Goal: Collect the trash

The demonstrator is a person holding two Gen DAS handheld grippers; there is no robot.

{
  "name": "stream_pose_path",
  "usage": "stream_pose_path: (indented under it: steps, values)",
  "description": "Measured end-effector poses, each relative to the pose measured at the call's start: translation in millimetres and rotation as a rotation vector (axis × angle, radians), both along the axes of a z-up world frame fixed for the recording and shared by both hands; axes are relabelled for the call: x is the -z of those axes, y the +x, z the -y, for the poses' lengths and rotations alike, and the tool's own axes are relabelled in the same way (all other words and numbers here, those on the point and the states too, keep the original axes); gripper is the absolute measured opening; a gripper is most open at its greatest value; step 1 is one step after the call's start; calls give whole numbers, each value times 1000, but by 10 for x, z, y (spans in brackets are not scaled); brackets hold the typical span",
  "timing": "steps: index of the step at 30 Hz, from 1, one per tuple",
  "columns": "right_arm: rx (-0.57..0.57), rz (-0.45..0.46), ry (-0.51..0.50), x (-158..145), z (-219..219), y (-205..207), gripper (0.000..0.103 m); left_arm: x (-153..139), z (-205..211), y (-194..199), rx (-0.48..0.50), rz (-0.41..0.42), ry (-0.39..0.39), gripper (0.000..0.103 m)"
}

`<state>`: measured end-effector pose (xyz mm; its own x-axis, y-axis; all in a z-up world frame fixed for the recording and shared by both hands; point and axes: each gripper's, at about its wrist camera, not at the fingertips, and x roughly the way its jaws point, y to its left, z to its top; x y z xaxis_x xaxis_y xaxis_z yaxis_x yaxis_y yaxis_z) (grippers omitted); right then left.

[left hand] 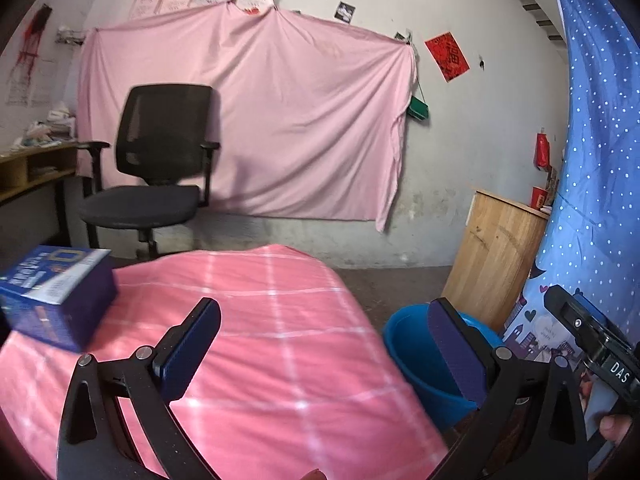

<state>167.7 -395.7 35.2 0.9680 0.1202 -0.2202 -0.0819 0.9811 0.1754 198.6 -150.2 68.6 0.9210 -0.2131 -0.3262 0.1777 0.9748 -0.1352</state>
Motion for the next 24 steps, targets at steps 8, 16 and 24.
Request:
stream_pose_path:
  steps: [8, 16, 24]
  values:
    - [-32, 40, 1, 8, -446, -539, 103, 71, -468, -664, -49, 29, 18, 101]
    - [-43, 55, -24, 135, -807, -1002, 103, 247, -799, -1157, -96, 23, 32, 101]
    - [-40, 60, -65, 305, -1001, -1244, 103, 438, -871, -1475, -114, 37, 65, 101]
